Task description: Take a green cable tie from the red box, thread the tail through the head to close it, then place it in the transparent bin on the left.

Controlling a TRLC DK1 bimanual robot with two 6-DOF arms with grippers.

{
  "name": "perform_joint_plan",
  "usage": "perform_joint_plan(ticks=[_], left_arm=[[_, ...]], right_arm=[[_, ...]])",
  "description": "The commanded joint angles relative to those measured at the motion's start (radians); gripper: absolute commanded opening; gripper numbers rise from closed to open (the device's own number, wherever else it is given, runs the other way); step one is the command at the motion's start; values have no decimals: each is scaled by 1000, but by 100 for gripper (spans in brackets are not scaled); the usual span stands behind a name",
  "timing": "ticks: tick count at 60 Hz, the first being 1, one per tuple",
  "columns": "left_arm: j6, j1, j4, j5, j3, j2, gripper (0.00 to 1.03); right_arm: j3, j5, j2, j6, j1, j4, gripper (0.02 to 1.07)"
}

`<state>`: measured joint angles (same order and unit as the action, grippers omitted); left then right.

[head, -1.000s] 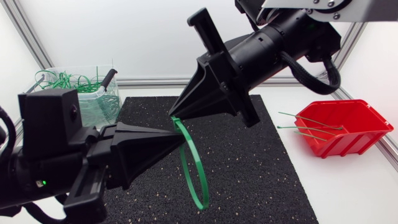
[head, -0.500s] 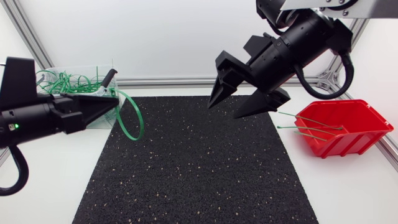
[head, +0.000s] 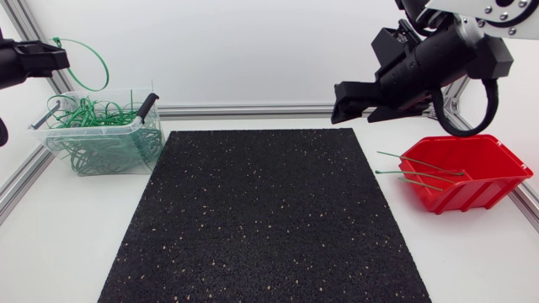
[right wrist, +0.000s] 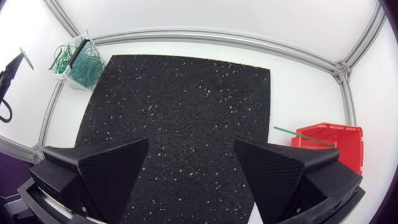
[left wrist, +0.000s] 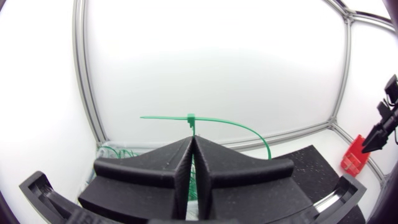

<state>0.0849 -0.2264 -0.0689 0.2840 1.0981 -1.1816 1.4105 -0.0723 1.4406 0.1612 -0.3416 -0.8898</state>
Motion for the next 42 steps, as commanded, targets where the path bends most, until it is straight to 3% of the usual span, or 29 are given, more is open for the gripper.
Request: perform_joint_plan(ticks=[1, 17, 22, 25, 26, 30, 42], left_arm=[[49, -19, 75, -54, 82, -112, 4], [81, -22, 155, -137, 235, -352, 5], [104, -21, 149, -149, 253, -405, 29], [119, -16, 142, -177, 256, -435, 57], [127, -13, 138, -197, 258, -452, 73], [153, -1, 118, -212, 244, -461, 101], [156, 24, 101, -232, 207, -397, 100]], right_arm=[[-54, 34, -46, -52, 16, 38, 103], [-125, 60, -117, -103, 53, 72, 103], [-140, 63, -135, -115, 62, 75, 103], [-150, 63, -146, -121, 69, 77, 103], [-159, 63, -152, -127, 72, 75, 103], [-171, 65, -166, -135, 76, 77, 103], [-179, 60, -195, -163, 118, 94, 103]])
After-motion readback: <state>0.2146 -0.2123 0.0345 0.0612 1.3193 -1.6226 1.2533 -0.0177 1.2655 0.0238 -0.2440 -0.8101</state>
